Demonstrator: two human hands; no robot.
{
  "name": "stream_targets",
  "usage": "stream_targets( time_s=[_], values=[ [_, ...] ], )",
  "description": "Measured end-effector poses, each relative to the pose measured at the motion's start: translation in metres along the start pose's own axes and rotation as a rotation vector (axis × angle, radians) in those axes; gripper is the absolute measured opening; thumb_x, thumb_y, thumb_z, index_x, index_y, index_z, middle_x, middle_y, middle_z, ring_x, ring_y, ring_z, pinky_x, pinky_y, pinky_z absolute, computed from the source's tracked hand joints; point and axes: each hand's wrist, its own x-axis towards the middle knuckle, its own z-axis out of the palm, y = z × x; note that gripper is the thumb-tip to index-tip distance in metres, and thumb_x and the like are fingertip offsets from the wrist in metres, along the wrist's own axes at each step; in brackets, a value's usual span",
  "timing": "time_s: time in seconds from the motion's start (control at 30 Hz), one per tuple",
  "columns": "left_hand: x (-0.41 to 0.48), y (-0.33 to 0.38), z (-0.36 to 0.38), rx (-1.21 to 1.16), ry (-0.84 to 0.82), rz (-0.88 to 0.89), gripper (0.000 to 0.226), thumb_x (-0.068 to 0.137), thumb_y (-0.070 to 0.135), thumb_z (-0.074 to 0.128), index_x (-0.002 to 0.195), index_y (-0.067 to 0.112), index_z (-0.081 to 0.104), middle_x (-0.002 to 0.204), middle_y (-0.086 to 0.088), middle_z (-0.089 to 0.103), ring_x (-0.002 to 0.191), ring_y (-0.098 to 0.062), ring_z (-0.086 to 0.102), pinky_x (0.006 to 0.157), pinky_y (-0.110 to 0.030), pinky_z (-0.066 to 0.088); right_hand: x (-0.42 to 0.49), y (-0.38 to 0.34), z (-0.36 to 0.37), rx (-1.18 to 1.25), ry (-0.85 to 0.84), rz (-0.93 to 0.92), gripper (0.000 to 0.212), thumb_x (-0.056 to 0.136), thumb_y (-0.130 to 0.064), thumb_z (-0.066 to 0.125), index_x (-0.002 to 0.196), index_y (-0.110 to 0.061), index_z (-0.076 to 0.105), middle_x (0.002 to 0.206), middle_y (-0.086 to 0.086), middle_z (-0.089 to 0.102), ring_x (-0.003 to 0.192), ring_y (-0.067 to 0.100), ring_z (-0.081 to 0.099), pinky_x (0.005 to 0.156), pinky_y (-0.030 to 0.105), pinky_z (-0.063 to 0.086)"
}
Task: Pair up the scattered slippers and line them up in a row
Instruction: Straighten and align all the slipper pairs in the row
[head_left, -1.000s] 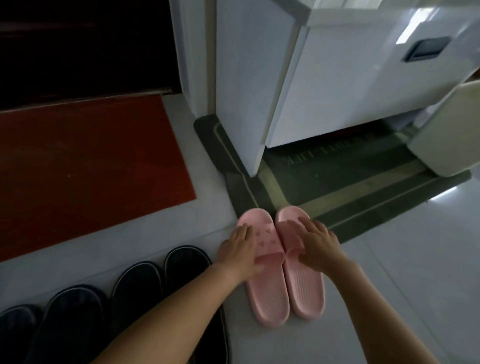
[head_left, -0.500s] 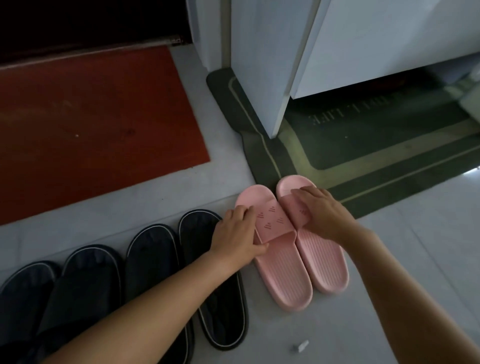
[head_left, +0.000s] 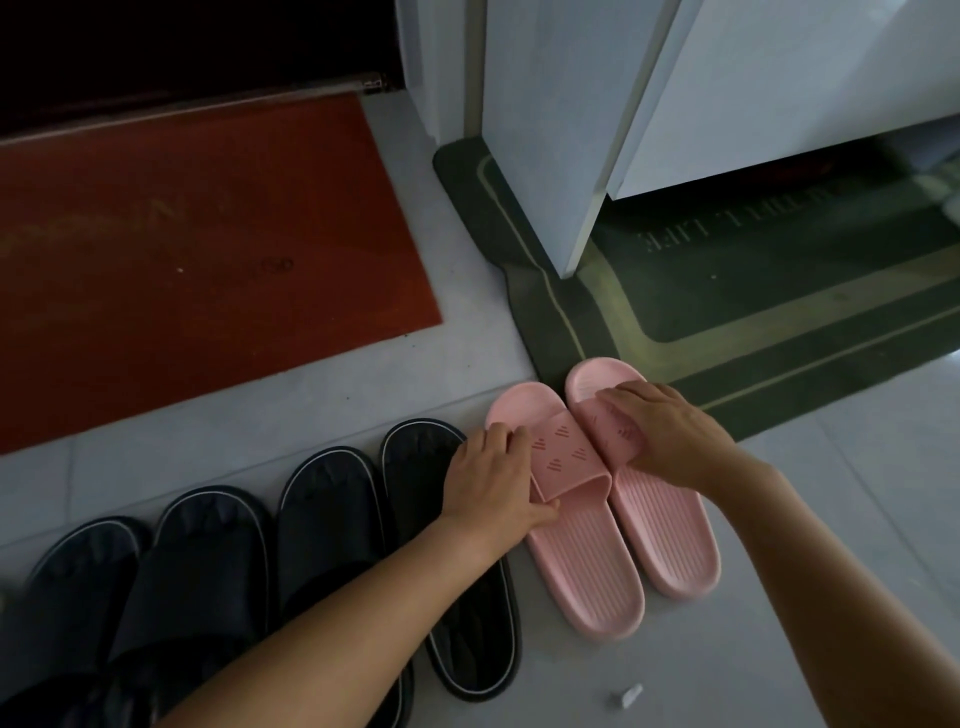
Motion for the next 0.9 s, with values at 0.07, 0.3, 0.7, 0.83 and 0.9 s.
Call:
stream_targets(
  time_s=[0.07, 0.3, 0.7, 0.83, 0.9],
  values=[
    [-0.001, 0.000, 0.001, 0.003, -0.001, -0.004, 0.080, 0.072, 0.057, 0.063, 0.133, 0.015, 0.035, 0.130, -0.009, 0.041, 0.117, -0.029, 0.041, 0.099, -0.038, 0.035, 0.000, 0.000, 0.001, -0.003, -0.001, -0.002, 0.070, 0.082, -0.039, 0.062, 0.143, -0.034, 0.028, 0.150, -0.005, 0.031, 0.137, 0.022, 0.030, 0.107, 0.044, 0.035],
    [-0.003, -0.002, -0.001, -0.001, -0.028, 0.019, 0.083, 0.070, 0.051, 0.066, 0.137, 0.015, 0.033, 0.131, -0.007, 0.040, 0.119, -0.027, 0.040, 0.102, -0.037, 0.034, -0.002, 0.000, 0.001, -0.023, -0.012, -0.010, 0.070, 0.083, -0.038, 0.063, 0.143, -0.034, 0.027, 0.151, -0.005, 0.031, 0.138, 0.023, 0.030, 0.108, 0.045, 0.034],
    [-0.004, -0.003, -0.004, 0.028, -0.055, 0.028, 0.082, 0.068, 0.049, 0.067, 0.135, 0.015, 0.034, 0.129, -0.008, 0.041, 0.117, -0.028, 0.042, 0.103, -0.038, 0.034, -0.001, -0.007, -0.001, -0.039, -0.048, 0.014, 0.069, 0.084, -0.027, 0.060, 0.144, -0.029, 0.027, 0.150, -0.003, 0.031, 0.137, 0.024, 0.031, 0.107, 0.047, 0.038],
    [-0.004, -0.003, -0.004, 0.030, -0.049, 0.028, 0.083, 0.068, 0.050, 0.067, 0.135, 0.016, 0.034, 0.129, -0.009, 0.041, 0.117, -0.029, 0.042, 0.103, -0.039, 0.033, -0.001, -0.008, 0.001, -0.054, -0.045, 0.022, 0.066, 0.086, -0.029, 0.058, 0.144, -0.029, 0.026, 0.150, -0.003, 0.031, 0.136, 0.024, 0.032, 0.105, 0.048, 0.040],
    [-0.004, -0.003, -0.004, 0.044, -0.055, 0.023, 0.086, 0.070, 0.055, 0.066, 0.138, 0.015, 0.031, 0.132, -0.009, 0.040, 0.120, -0.030, 0.041, 0.107, -0.041, 0.030, -0.003, -0.010, 0.004, -0.067, -0.017, 0.034, 0.065, 0.088, -0.027, 0.056, 0.144, -0.028, 0.025, 0.150, -0.003, 0.032, 0.137, 0.023, 0.033, 0.105, 0.047, 0.039]
  ],
)
